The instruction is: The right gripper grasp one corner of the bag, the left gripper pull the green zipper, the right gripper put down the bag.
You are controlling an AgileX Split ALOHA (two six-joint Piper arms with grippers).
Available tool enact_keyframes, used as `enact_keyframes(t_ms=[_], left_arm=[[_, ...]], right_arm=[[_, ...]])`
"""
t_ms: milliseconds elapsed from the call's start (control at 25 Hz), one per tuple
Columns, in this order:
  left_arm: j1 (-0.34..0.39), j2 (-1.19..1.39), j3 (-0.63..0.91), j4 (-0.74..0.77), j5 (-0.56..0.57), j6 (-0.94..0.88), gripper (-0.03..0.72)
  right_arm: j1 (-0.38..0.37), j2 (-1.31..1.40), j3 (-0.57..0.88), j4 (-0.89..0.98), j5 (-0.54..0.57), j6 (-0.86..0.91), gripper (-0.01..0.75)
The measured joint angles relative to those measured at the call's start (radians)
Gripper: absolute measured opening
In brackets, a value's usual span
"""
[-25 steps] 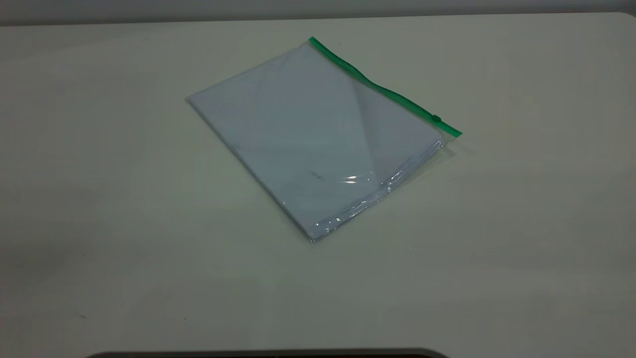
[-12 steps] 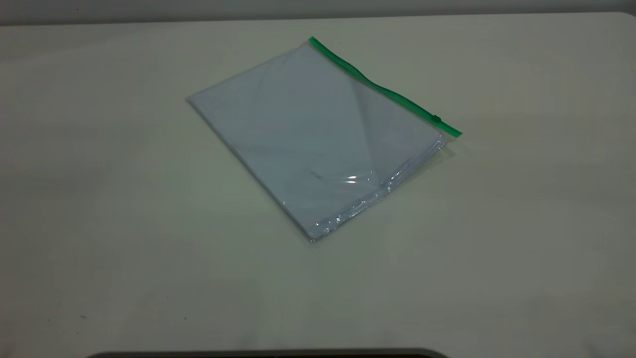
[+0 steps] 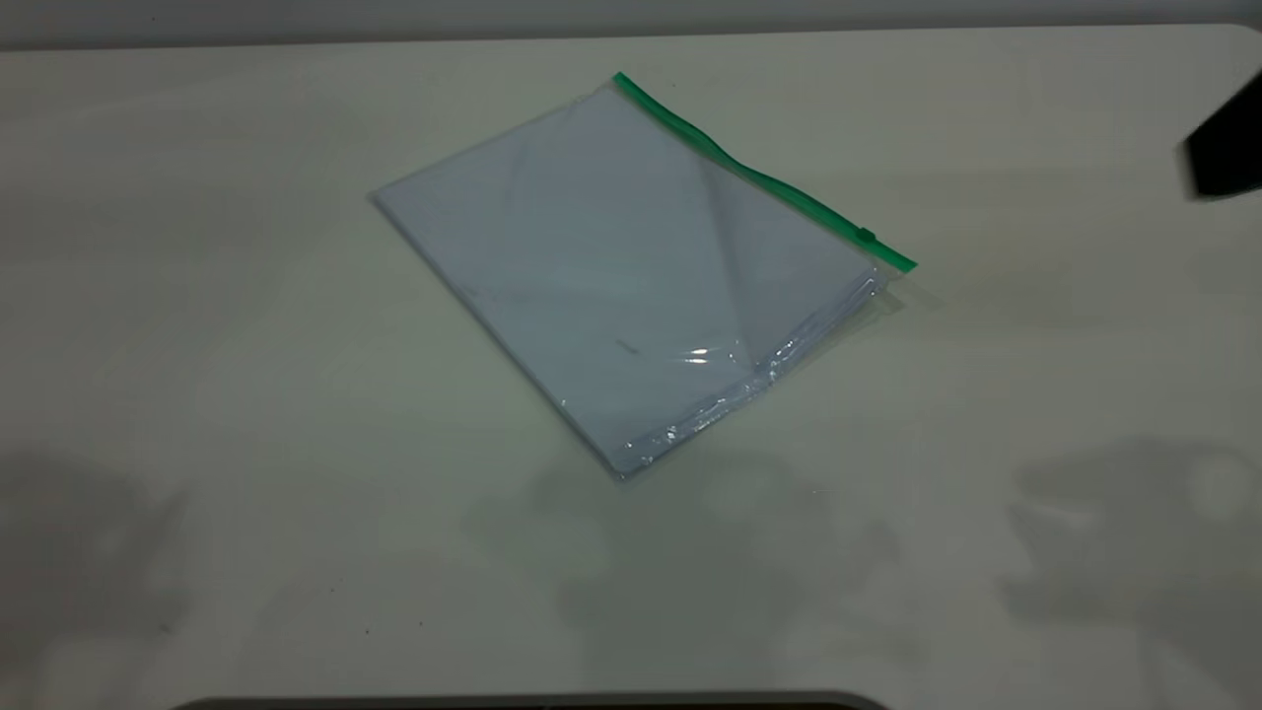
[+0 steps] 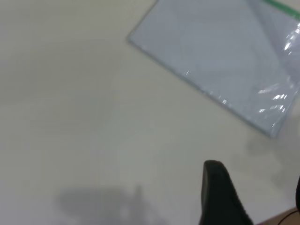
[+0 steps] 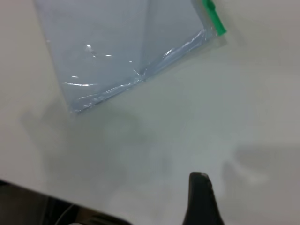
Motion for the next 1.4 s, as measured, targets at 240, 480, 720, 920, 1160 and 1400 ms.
enact_keyframes(t_ms=[240, 480, 720, 920, 1160, 1400], left_arm=[[0.000, 0.175, -0.066, -0.126, -0.033, 0.131, 0.464], [0.000, 0.283, -0.107, -0.199, -0.045, 0.207, 0.466], [0.000, 0.316, -0.115, -0.209, -0.048, 0.221, 0.465], [0.000, 0.321, -0.115, -0.209, -0.048, 0.225, 0.465], [0.000, 0.321, -0.115, -0.209, -0.050, 0.228, 0.466], [0.000, 0.321, -0.115, -0.209, -0.049, 0.228, 0.466]], right_arm=[[0.000, 0.330, -0.111, 0.429, -0.046, -0.421, 0.562], [-0.005, 0.626, -0.288, 0.697, 0.043, -0.717, 0.562], [-0.115, 0.870, -0.442, 0.713, 0.232, -0.804, 0.562], [-0.220, 1.009, -0.566, 0.721, 0.418, -0.870, 0.551], [-0.224, 1.149, -0.674, 0.730, 0.469, -0.897, 0.551], [-0.224, 1.209, -0.729, 0.741, 0.468, -0.909, 0.551]])
